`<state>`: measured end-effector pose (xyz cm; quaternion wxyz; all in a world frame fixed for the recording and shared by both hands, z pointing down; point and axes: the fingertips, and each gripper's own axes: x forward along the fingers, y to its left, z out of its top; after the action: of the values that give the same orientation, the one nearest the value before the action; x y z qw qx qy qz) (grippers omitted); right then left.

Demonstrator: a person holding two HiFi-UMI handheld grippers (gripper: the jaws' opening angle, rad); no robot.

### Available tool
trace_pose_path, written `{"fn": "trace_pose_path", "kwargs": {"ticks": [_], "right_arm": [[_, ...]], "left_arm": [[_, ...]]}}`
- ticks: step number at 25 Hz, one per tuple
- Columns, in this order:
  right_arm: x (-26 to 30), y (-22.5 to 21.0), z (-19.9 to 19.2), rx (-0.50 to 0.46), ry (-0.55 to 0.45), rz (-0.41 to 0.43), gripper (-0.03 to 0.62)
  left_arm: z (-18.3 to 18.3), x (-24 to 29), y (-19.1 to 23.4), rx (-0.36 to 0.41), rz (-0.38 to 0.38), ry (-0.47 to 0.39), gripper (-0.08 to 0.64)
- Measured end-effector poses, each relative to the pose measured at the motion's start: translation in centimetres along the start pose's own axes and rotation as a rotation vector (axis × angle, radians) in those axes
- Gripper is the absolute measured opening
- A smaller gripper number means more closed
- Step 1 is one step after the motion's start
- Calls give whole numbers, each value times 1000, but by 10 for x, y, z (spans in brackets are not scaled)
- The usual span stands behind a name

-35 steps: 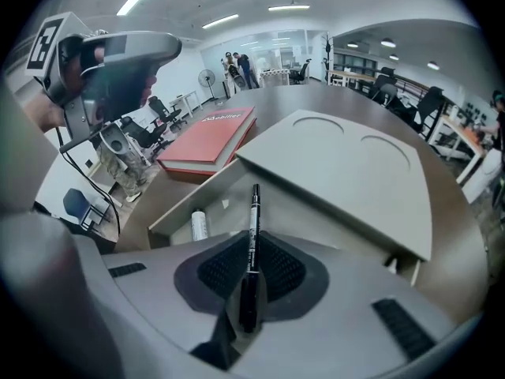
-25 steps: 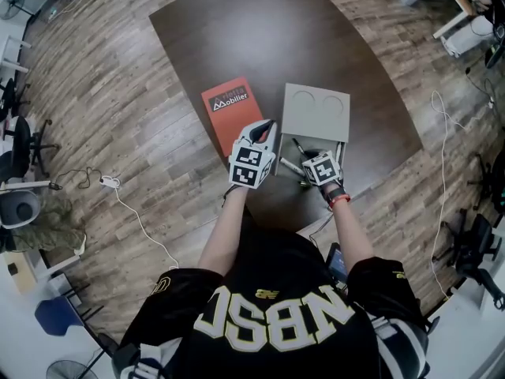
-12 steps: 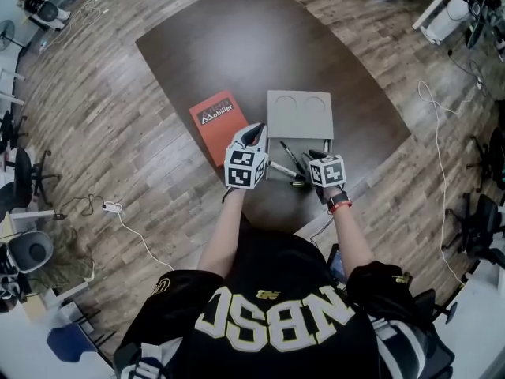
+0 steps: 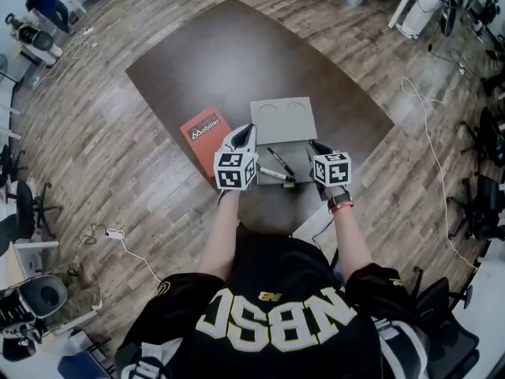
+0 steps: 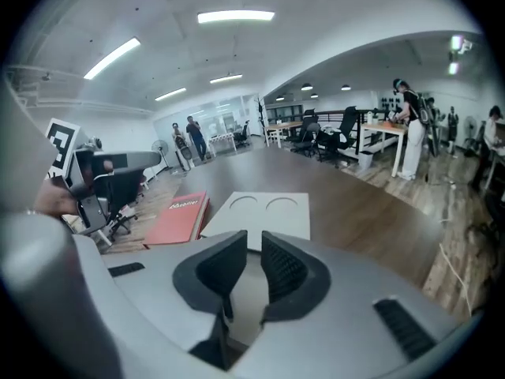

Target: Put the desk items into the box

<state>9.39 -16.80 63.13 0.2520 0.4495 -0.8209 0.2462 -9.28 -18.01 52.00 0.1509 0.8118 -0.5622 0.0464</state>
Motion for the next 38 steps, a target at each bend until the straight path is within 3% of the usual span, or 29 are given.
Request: {"fn": "trace_pose_path", "kwargs": {"ticks": [12,17,32,38], "right_arm": [[-64,20,79,-59,-238,-63,41],[-92,26,99,-92,-314,-85,34],[-132,51,112,-89,-431,-71,8],[-143,52,101,-48,-441,-71,8]], "left_arm": [[47,-26,-25,57,-8,-108,15],[70,-48,-36,92,15,-199,14],[91,-83,-60,147,23,-308,14],[82,-92,-68,147,7,-290,14]]}}
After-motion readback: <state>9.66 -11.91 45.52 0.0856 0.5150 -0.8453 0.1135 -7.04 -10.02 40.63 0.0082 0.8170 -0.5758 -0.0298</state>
